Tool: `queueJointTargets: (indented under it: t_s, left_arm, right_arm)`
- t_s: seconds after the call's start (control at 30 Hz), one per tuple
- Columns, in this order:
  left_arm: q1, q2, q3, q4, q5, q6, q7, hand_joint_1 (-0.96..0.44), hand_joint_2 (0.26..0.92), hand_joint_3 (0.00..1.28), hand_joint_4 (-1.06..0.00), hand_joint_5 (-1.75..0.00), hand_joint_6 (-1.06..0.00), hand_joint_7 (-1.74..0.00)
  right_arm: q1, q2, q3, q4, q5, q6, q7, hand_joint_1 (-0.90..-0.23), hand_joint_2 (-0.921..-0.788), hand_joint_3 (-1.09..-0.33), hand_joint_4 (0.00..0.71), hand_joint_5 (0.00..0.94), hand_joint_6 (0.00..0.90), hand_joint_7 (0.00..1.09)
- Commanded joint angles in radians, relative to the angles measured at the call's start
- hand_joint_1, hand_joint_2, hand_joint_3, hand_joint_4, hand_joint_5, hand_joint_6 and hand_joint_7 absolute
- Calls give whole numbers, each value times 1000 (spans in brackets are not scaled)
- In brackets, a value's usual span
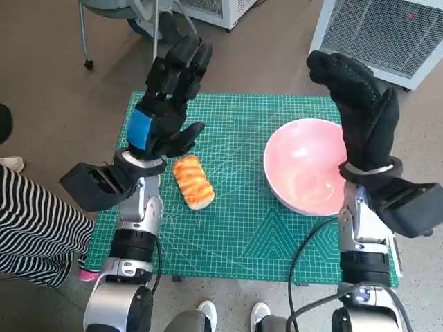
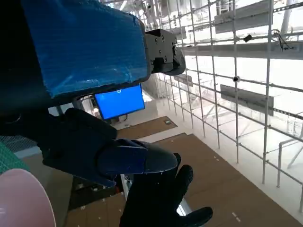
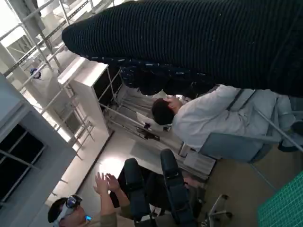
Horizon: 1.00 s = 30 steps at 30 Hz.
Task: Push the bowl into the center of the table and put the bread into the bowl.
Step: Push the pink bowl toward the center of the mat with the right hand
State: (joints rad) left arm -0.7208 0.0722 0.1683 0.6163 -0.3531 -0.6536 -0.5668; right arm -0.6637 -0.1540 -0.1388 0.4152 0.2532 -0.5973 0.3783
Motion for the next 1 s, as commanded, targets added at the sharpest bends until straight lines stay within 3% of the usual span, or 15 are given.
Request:
queueJointTargets:
  t_s: [0.03, 0.33, 0.47, 0.63, 0.77, 1.0]
  left_arm:
    - [10, 2, -2, -12, 7, 0, 4, -677, 921, 333, -121, -2, 1, -421]
    - [10, -1, -5, -12, 8, 1, 4, -675, 921, 335, -119, -1, 1, -418]
    - [12, -2, -5, -10, 9, -2, 4, -675, 921, 336, -118, 0, 1, -417]
    - [13, -1, -4, -7, 9, -6, 4, -676, 921, 336, -117, 0, 1, -416]
    - [12, 2, 1, 5, 6, -13, -1, -678, 921, 335, -117, -1, 1, -412]
    - [12, 2, 5, 18, 10, -25, -1, -683, 921, 342, -119, -2, 1, -412]
  right_arm:
    - [16, 2, 2, 7, 2, 15, 4, -715, -921, -692, 156, 0, 39, 451]
    - [22, -5, -3, 7, 4, 14, 7, -717, -921, -692, 153, 0, 39, 454]
    - [24, -21, -18, 23, 19, 8, 22, -718, -921, -691, 154, 1, 40, 455]
    - [24, -68, -68, 76, 66, -4, 67, -719, -921, -686, 157, 2, 39, 455]
    - [25, -107, -118, 144, 88, -28, 79, -723, -921, -682, 140, 10, 38, 451]
    - [21, -153, -181, 252, 69, -73, 38, -742, -921, -708, 130, 11, 20, 435]
